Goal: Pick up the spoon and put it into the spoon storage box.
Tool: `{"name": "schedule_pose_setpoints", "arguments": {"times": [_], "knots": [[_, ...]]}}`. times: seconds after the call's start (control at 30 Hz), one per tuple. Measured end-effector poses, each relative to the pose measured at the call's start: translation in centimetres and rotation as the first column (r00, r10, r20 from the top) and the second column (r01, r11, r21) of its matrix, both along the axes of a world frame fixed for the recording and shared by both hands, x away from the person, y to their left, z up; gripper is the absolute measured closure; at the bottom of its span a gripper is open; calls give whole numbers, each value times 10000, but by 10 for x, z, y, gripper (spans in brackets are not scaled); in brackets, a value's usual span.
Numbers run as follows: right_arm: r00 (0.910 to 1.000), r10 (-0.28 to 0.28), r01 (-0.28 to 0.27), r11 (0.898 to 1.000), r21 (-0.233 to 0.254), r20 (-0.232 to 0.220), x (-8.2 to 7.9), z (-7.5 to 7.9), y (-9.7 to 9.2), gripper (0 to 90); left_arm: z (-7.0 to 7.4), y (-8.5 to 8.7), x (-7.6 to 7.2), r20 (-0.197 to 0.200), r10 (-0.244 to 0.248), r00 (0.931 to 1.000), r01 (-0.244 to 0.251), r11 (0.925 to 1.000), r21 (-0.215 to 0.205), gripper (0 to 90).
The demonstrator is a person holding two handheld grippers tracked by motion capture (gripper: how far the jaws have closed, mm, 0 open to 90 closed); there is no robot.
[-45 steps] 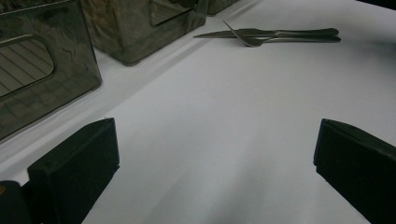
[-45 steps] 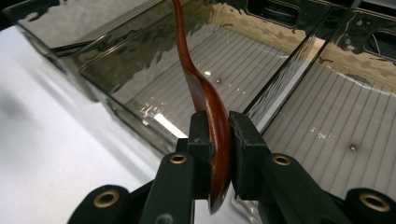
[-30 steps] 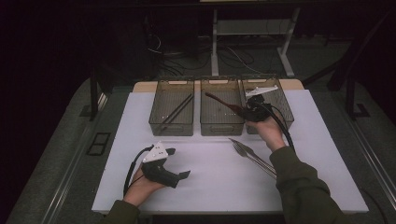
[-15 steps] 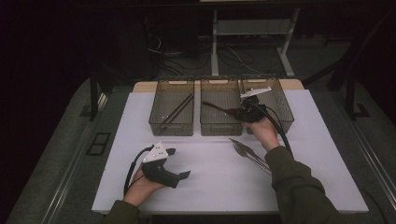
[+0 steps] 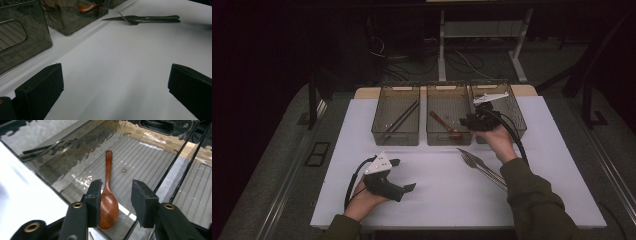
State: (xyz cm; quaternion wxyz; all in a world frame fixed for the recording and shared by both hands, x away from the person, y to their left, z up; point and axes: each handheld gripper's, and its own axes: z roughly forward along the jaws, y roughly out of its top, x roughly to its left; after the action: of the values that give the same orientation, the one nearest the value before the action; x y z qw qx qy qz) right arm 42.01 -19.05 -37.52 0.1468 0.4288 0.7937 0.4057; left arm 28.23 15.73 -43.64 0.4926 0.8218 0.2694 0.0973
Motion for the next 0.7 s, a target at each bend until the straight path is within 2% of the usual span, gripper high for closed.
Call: {"name": "schedule_pose_setpoints", "arguments": {"times": [0.33,0.6,0.7], "knots": [[9987,468,-477,9976,504,188,-18,3,-15,481,-1,1,1,-9,11,10000,-11,10000,70,0],[9966,817,-826,9927,875,140,-35,1,-25,440,-2,2,1,-71,68,10000,-68,10000,16,0],[9954,947,-954,9916,873,117,-44,-1,-31,423,-2,2,1,-58,61,10000,-61,10000,46,0]]}}
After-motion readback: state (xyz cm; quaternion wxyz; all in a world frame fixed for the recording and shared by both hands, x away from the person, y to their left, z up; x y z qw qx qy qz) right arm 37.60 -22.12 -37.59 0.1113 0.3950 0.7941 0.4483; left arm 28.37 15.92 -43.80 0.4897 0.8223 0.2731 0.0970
